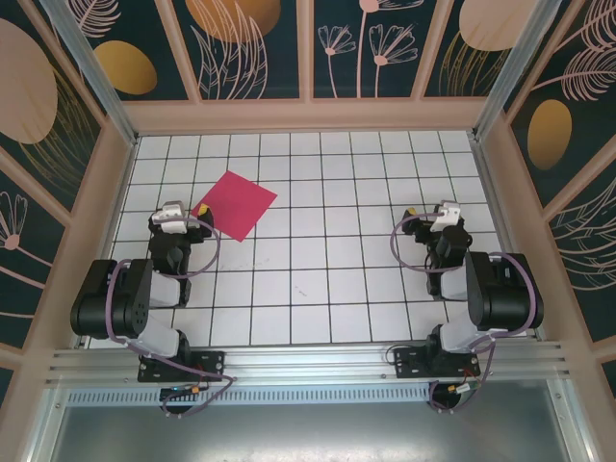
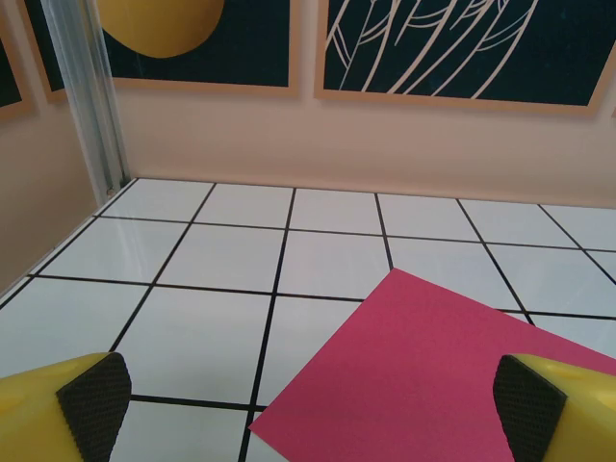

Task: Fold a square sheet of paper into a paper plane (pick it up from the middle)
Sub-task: Move the square sheet of paper to the center of the table.

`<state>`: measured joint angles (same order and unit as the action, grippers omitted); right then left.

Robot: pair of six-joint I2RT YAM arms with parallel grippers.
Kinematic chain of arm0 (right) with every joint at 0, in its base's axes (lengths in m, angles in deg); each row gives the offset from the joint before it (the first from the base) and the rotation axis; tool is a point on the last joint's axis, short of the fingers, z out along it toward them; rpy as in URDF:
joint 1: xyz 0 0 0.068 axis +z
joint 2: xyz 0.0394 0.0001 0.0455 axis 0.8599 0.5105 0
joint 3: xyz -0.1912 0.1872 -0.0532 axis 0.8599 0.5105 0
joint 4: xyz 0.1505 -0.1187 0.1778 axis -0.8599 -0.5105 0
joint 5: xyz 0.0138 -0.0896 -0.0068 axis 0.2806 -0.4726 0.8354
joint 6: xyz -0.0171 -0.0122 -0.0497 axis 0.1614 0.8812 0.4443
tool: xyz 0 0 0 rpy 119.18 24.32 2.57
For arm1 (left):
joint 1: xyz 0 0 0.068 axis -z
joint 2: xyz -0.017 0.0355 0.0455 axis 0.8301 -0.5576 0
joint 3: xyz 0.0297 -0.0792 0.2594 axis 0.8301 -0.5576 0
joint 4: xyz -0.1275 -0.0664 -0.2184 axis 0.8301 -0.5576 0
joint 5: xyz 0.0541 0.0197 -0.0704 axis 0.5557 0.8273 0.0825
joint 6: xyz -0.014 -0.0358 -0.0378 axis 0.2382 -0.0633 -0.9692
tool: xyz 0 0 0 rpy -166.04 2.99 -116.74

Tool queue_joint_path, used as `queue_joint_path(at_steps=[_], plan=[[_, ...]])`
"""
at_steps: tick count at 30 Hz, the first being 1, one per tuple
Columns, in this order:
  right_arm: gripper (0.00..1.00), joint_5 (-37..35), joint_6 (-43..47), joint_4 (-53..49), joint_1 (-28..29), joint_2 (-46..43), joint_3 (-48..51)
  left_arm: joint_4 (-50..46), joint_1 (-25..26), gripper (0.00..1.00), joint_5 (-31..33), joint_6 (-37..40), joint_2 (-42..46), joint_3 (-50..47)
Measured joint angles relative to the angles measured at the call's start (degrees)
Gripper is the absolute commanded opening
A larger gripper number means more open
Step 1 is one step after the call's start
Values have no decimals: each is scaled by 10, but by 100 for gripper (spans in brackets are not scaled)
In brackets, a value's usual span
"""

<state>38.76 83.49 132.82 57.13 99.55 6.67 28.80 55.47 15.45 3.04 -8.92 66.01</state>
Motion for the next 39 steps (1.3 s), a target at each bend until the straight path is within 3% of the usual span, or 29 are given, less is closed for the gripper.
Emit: queue_joint_path(at_steps=[23, 28, 31, 35, 39], plan=[[99, 2, 0, 0, 0, 0, 0, 0, 0, 99, 0, 0, 0, 0], [99, 3, 1, -9, 1, -2, -5, 36, 0, 99, 9, -2, 8, -32], [99, 2, 0, -69, 6, -31, -24, 17, 0, 99, 32, -9, 61, -55], [99, 3, -25, -243, 9, -115, -103, -79, 0, 99, 58, -30, 184, -27], [99, 8, -120, -401, 11, -184, -184, -177, 0, 99, 74, -90, 260, 27]])
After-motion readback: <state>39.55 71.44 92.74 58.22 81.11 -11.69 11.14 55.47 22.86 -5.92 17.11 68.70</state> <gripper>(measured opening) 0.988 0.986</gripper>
